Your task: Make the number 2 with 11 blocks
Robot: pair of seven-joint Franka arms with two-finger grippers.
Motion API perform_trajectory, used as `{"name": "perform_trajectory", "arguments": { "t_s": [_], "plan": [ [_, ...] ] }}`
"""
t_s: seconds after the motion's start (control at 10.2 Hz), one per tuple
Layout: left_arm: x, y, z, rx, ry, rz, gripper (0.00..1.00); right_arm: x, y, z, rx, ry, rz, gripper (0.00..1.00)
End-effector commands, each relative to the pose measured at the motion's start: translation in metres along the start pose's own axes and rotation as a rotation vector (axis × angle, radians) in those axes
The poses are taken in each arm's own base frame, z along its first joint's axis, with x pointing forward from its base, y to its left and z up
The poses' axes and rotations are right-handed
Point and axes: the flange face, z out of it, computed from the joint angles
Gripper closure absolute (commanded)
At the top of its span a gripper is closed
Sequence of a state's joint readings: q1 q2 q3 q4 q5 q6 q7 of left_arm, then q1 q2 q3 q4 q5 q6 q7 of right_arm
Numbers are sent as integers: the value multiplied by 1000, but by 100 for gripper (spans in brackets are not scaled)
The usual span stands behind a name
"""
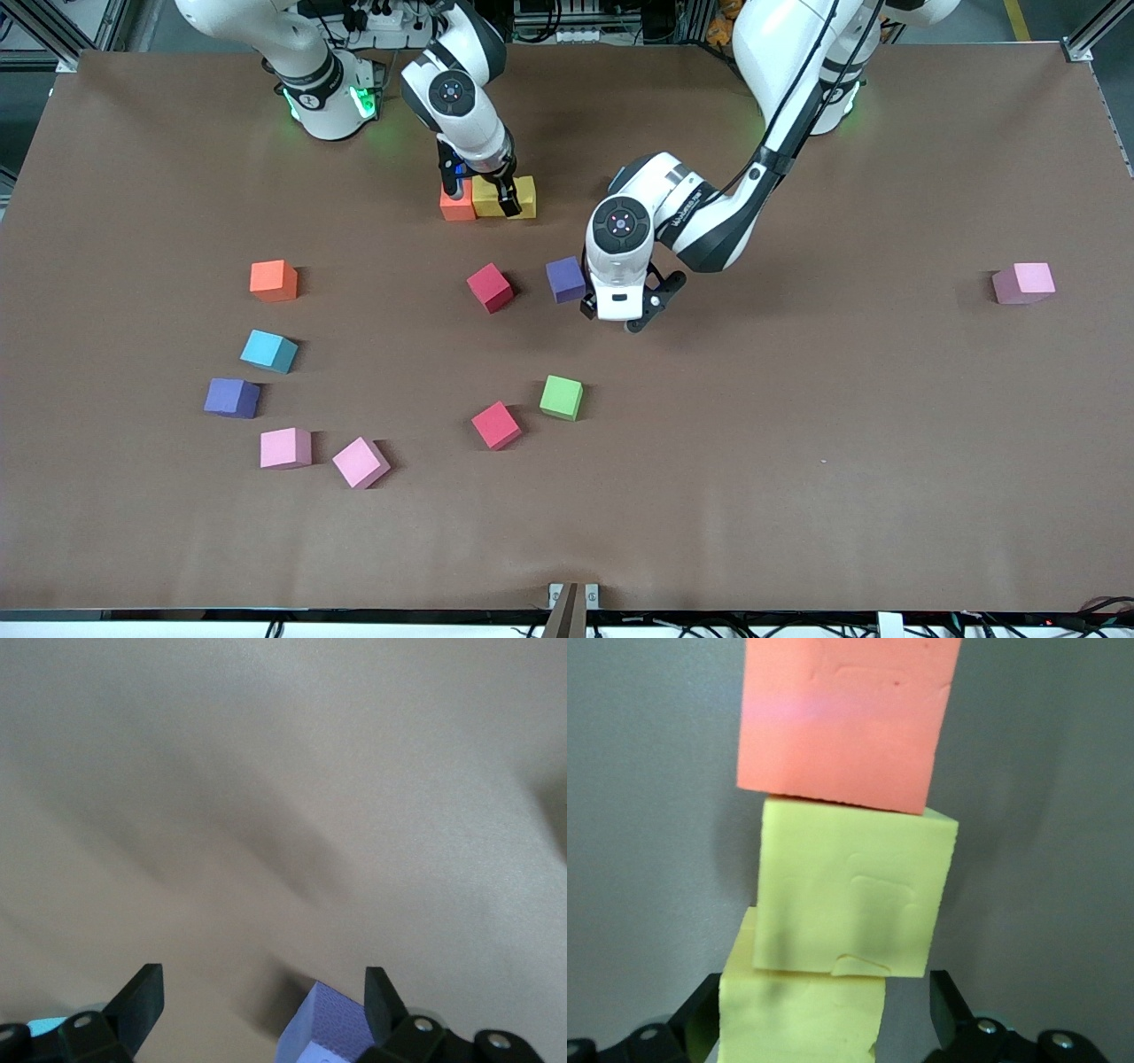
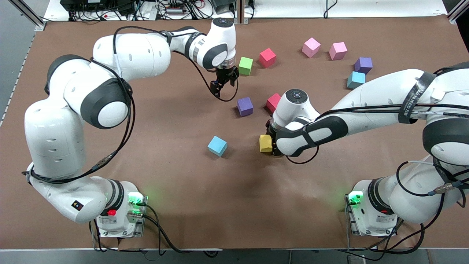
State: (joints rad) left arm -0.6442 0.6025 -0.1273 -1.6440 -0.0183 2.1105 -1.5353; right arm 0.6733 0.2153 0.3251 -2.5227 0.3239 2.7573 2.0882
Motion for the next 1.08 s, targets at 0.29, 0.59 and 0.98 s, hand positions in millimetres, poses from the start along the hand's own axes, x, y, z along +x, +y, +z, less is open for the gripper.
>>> {"name": "perform_trajectory", "arguments": {
  "t_s": [0.29, 0.59, 0.98],
  "plan": [
    [-4, 18, -30, -66, 16, 27, 0, 8, -11, -13, 47, 7, -8, 0],
    [-23, 39, -18, -86, 12, 58, 0, 3, -16, -25, 71, -6, -11, 0],
    [-27, 39, -14, -82, 30, 74, 0, -4, -11, -36, 70, -2, -21, 0]
  ]
}}
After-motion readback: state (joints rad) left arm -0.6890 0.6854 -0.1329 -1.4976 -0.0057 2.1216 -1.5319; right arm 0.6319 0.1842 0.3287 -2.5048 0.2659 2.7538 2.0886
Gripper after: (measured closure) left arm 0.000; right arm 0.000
